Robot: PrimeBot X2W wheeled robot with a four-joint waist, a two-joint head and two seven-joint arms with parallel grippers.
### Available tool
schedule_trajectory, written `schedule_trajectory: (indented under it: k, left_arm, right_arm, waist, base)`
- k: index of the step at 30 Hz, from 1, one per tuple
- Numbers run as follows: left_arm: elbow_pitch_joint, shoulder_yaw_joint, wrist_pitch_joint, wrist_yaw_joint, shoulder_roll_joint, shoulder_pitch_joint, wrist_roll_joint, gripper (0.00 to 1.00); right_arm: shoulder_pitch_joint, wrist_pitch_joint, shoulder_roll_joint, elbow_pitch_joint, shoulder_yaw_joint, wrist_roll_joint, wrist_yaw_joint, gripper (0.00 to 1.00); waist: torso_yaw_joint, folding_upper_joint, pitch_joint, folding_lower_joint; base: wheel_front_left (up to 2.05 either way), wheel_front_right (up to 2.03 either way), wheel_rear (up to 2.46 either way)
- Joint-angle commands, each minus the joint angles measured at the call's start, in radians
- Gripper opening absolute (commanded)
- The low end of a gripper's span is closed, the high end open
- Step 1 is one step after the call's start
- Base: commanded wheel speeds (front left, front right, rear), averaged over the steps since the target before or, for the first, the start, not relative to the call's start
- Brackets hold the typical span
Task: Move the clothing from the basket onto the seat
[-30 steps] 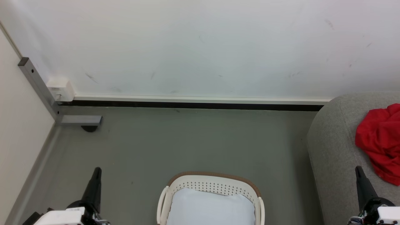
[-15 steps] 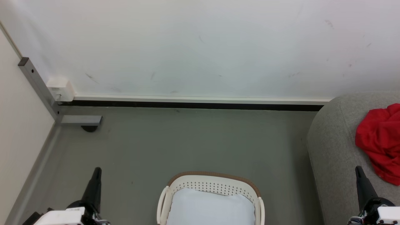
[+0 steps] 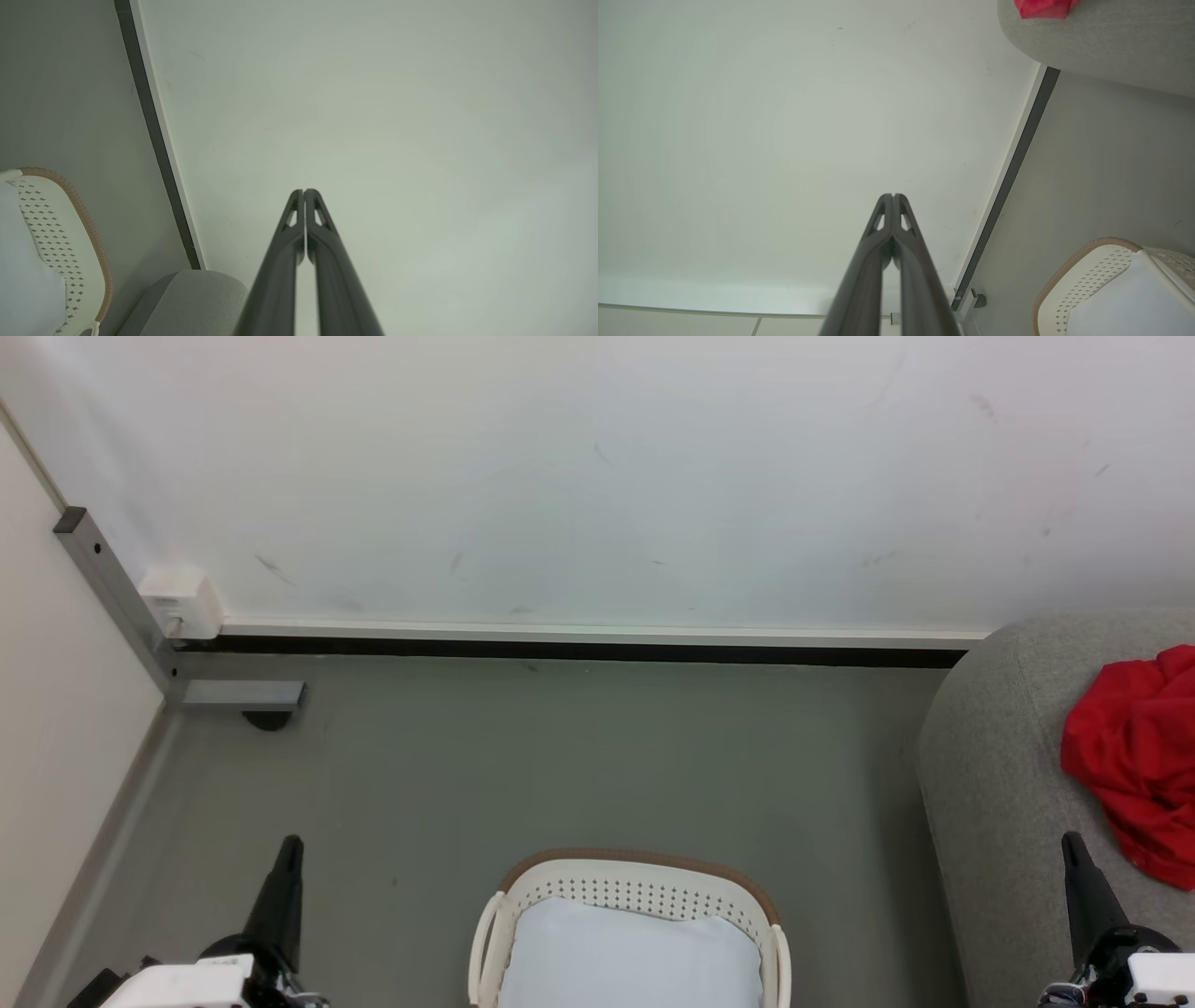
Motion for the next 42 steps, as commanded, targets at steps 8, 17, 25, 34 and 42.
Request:
schedule_trajectory:
  k: [8,17,25,34,42]
  left_arm:
    - [0.000,0.001,0.003,-0.001,0.002,-0.008,-0.013,0.00]
    - [0.000,0.001,0.003,-0.001,0.002,-0.008,-0.014,0.00]
    - [-0.001,0.001,0.003,-0.001,0.002,-0.008,-0.014,0.00]
    - [-0.001,0.001,0.003,-0.001,0.002,-0.008,-0.014,0.00]
    - [-0.001,0.001,0.003,-0.001,0.002,-0.008,-0.014,0.00]
  right_arm:
    - [-0.012,0.001,0.001,0.002,-0.005,-0.008,-0.002,0.00]
    - [-0.012,0.002,0.001,0.002,-0.005,-0.008,-0.002,0.00]
    - [-0.012,0.002,0.002,0.002,-0.006,-0.009,-0.002,0.00]
    - [-0.012,0.002,0.002,0.002,-0.006,-0.009,-0.002,0.00]
    - [-0.012,0.003,0.002,0.002,-0.006,-0.009,-0.002,0.00]
  waist:
    - [0.000,0.0000,0.000,0.0000]
    - [0.000,0.0000,0.000,0.0000]
    - [0.000,0.0000,0.000,0.0000]
    - [0.000,0.0000,0.000,0.0000]
    - [0.000,0.0000,0.000,0.0000]
  base:
    - [0.00,0.00,0.00]
    - [0.00,0.00,0.00]
    - [0.00,0.00,0.00]
    - [0.00,0.00,0.00]
    - [0.00,0.00,0.00]
